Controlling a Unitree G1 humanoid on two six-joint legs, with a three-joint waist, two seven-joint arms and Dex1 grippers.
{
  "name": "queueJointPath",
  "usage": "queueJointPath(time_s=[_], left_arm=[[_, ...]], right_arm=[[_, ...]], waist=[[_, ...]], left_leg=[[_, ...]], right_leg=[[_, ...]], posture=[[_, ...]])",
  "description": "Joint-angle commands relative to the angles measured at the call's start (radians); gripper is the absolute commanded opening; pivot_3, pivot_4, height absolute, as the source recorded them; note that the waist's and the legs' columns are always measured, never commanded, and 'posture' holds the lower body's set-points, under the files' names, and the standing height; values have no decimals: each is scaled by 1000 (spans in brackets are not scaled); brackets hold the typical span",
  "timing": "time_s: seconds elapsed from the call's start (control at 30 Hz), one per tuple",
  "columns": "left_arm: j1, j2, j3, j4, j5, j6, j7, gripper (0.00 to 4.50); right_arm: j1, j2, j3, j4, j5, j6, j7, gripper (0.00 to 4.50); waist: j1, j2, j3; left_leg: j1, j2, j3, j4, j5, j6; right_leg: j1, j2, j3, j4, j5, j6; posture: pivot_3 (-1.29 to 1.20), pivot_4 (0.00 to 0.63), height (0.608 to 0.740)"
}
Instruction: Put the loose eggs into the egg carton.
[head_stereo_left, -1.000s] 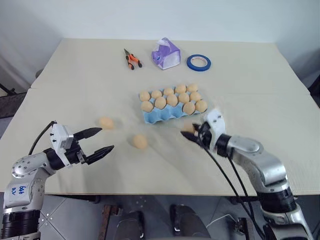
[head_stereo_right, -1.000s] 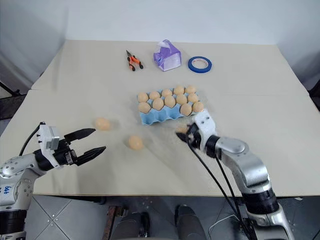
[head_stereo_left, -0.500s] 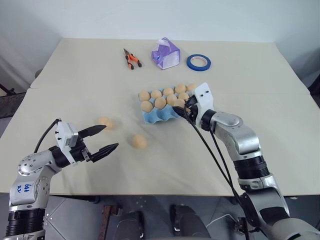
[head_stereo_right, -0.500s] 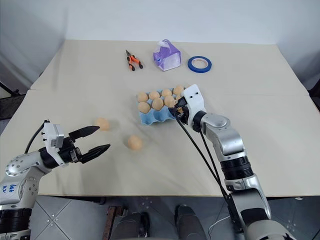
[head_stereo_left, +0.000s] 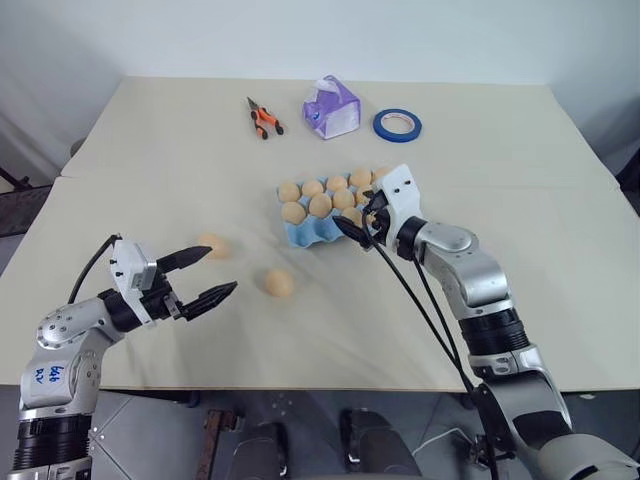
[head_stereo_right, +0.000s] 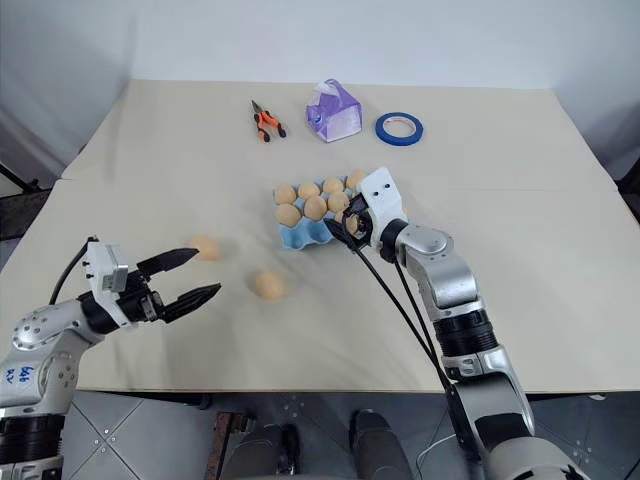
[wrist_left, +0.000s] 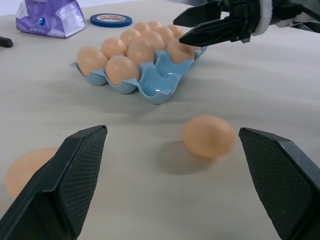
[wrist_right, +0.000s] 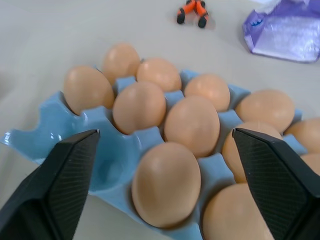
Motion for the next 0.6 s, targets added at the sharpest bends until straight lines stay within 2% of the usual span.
queueJointPath(time_s=[0.03,0.2,0.3,0.47,0.6], left_arm=[[-1,8,13,-30,-9,9,24,4500],[57,18,53,-68,-22,34,62,4500],[116,22,79,-98,-31,72,84,4500],[232,-23,115,-190,-17,62,151,4500],[356,-62,125,-247,7,23,170,4500]], right_arm=[[30,-40,-20,-123,41,15,63,4451],[126,-136,-81,-260,138,36,180,4451],[198,-220,-83,-279,152,-24,288,4451],[328,-339,-142,-305,257,-99,504,4451],[403,-426,-181,-329,324,-96,618,4451]], waist=[[1,0,0],[3,0,0],[3,0,0],[4,0,0],[3,0,0]], left_leg=[[0,0,0,0,0,0],[-1,0,0,0,-1,1],[-1,0,0,-1,-2,1],[1,0,0,0,-2,1],[3,0,0,0,-2,2]], right_leg=[[0,0,0,0,0,0],[0,0,0,0,0,0],[1,0,0,-1,0,0],[1,0,0,-4,0,0],[4,0,0,-7,0,0]], posture=[[0,150,740],[0,150,740],[0,150,740],[0,150,740],[0,150,740]])
